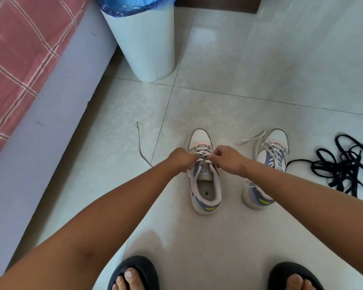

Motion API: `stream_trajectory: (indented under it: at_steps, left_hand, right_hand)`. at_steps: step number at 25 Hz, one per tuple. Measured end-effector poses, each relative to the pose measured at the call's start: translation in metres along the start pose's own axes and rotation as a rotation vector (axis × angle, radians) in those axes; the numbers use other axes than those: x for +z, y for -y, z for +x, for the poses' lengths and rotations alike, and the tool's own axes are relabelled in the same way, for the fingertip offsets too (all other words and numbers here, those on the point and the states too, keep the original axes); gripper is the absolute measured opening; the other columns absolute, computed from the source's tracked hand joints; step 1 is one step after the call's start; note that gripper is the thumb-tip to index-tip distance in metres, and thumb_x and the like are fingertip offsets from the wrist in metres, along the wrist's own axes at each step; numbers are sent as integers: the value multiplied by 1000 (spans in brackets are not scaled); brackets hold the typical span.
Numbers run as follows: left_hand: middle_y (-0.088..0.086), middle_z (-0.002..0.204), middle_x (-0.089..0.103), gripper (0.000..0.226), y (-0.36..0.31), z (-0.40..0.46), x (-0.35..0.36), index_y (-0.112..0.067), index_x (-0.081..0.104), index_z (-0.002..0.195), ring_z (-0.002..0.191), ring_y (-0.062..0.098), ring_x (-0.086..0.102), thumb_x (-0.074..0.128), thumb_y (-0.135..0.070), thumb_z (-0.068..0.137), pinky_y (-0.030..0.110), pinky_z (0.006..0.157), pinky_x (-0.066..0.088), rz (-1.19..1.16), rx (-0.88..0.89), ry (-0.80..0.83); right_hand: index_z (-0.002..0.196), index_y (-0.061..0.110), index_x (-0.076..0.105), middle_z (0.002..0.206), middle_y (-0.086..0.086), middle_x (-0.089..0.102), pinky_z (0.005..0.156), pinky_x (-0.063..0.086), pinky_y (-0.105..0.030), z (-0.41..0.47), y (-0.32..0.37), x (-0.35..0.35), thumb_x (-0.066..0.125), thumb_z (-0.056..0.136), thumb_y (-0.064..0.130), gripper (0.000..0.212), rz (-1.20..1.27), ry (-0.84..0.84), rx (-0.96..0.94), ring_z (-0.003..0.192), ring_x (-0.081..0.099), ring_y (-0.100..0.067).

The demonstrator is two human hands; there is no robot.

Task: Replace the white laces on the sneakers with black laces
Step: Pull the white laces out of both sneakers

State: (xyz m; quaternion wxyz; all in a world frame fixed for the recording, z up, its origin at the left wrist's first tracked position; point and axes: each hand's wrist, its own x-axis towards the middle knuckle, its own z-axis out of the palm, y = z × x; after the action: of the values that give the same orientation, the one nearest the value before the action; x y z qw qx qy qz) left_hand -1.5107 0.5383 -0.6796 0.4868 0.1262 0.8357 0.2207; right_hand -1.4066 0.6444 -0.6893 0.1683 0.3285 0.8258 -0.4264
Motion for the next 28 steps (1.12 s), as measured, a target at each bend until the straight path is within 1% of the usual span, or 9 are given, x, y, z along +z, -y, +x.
stream_trajectory:
  at_steps: [2, 7, 9, 12, 14, 17, 20, 22, 28]
  left_hand:
    - [19, 93, 61, 26, 2, 2, -1, -4, 58, 90, 85, 28, 59, 58, -30, 89, 29, 66, 41, 46, 42, -21]
    - [2, 109, 62, 21, 15, 3, -11, -17, 56, 110, 107, 24, 54, 54, -24, 91, 45, 102, 26, 1297, 515, -343]
    - [3, 105, 62, 21, 14, -1, -10, -16, 57, 105, 105, 24, 55, 50, -31, 92, 42, 99, 29, 1111, 377, -319]
    - [8, 92, 58, 31, 5, -9, -12, -9, 56, 94, 81, 21, 57, 50, -40, 92, 28, 74, 41, 146, -12, -18]
    - [4, 83, 60, 23, -1, -17, -11, -8, 59, 92, 66, 12, 53, 54, -31, 92, 22, 61, 38, -171, -87, 112]
    - [0, 73, 55, 16, 2, -11, -11, -13, 55, 76, 65, 11, 50, 57, -22, 89, 20, 62, 39, -113, 50, 26]
    - [4, 96, 58, 11, 16, 3, -19, -14, 58, 96, 92, 22, 56, 53, -22, 91, 40, 97, 32, 833, 276, -273]
    - [5, 108, 59, 20, 26, 7, -23, -12, 57, 107, 104, 25, 56, 49, -22, 92, 43, 102, 27, 1072, 304, -373]
    - [15, 106, 64, 45, 15, 8, -2, 2, 59, 104, 87, 28, 58, 47, -40, 93, 36, 79, 49, -43, -26, -56]
  right_hand:
    - [74, 16, 49, 83, -7, 55, 70, 36, -27, 1, -2, -1, 52, 95, 23, 22, 26, -39, -47, 79, 49, -21]
    - [113, 9, 49, 106, -13, 55, 71, 32, -34, -1, -1, -3, 44, 93, 11, 20, -796, -163, -301, 99, 53, -31]
    - [112, 8, 48, 108, -14, 57, 72, 35, -35, -1, 0, 3, 41, 94, 14, 20, -791, -164, -273, 98, 54, -32]
    - [94, 11, 51, 90, -10, 56, 69, 36, -30, 0, 3, -5, 44, 96, 32, 22, 42, -11, 134, 81, 51, -24]
    - [88, 12, 53, 81, -7, 53, 67, 39, -29, -5, 5, -6, 49, 95, 35, 24, 355, 96, 278, 74, 49, -20]
    - [75, 15, 48, 73, -4, 50, 59, 35, -27, 1, 5, -5, 55, 92, 23, 20, 347, 7, 182, 72, 46, -21]
    - [88, 14, 53, 86, -4, 56, 68, 36, -31, 7, -2, -12, 56, 88, 15, 3, -570, -255, -82, 86, 54, -28]
    - [98, 13, 57, 94, -6, 60, 71, 42, -35, 10, -14, -12, 66, 80, 20, 21, -955, -424, -213, 89, 58, -28]
    - [78, 9, 52, 71, -10, 44, 57, 31, -27, 10, -10, -13, 55, 91, 35, 30, 310, -30, 248, 68, 42, -21]
